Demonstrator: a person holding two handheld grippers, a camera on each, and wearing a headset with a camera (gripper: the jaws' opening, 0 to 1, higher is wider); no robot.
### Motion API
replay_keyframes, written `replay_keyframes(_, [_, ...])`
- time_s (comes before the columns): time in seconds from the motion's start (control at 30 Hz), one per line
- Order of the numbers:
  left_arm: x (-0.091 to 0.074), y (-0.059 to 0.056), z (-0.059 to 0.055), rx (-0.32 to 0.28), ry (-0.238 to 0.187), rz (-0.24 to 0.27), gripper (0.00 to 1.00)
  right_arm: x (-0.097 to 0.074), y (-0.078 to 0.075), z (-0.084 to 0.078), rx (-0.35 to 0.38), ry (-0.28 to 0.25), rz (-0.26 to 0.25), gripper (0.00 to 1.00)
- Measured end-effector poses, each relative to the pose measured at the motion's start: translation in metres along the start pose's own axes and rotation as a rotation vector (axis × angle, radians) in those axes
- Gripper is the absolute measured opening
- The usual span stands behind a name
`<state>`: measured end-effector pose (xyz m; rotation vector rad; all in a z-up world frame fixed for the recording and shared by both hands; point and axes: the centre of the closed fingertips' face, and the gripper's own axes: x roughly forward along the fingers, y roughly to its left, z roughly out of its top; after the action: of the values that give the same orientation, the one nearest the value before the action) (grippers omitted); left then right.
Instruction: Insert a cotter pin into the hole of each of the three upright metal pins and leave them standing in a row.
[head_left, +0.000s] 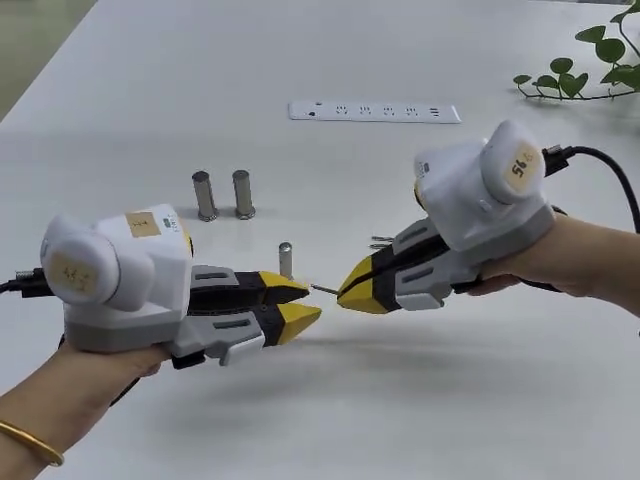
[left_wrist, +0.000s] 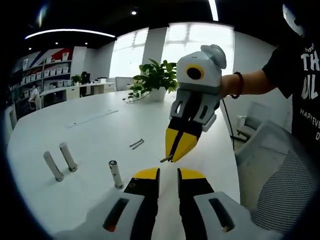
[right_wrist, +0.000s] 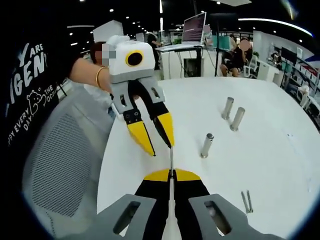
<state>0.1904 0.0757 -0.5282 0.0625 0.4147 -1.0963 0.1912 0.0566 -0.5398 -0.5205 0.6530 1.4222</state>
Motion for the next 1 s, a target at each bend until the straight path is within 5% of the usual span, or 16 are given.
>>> replay_keyframes(0.53, [-0.005,0.042,-0.007,-0.004,-0.011,0.261,0.13,0.003,-0.038,-0.011,-0.032,0.117,-0.059,0.00])
replay_keyframes(1.0, [0.000,0.070,-0.018,-0.037,0.018,0.385,0.16,0.010,-0.056,-0.013,-0.015,0.152,-0.062,0.00])
